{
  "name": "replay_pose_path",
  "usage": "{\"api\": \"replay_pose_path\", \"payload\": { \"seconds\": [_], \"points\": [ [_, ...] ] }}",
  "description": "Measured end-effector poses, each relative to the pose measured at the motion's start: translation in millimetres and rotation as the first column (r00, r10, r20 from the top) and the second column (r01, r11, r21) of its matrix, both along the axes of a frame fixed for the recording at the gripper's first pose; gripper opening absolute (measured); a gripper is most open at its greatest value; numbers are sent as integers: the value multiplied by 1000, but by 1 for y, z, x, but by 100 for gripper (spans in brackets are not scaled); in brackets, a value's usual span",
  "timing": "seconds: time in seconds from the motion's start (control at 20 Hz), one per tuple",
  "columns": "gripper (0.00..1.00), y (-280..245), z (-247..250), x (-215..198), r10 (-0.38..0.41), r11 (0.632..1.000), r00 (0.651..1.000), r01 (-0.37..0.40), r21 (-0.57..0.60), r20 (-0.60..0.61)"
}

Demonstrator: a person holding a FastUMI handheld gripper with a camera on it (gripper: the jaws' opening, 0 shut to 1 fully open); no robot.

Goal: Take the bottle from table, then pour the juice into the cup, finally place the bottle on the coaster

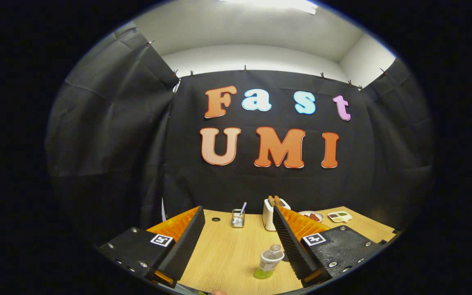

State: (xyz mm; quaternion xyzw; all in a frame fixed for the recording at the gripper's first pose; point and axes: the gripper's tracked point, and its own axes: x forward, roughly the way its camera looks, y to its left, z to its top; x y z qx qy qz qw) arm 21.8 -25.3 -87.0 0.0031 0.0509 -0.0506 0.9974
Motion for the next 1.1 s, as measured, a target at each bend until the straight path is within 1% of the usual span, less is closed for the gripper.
{"api": "replay_pose_path", "payload": {
  "seconds": [0.15,0.25,0.4,0.55,0.8,0.95,1.1],
  "points": [
    [99,-17,-27,-3,-33,998,998,35,55,-44],
    [99,-30,-49,-2,-59,995,995,65,71,-83],
    [99,-43,-84,-1,-83,994,984,92,56,-156],
    [99,-50,-119,3,-85,994,971,98,48,-224],
    [99,-64,-170,10,-92,990,938,123,70,-334],
    [99,-74,-201,16,-109,988,907,145,59,-406],
    [99,-73,-222,24,-94,989,888,136,61,-450]
  ]
}}
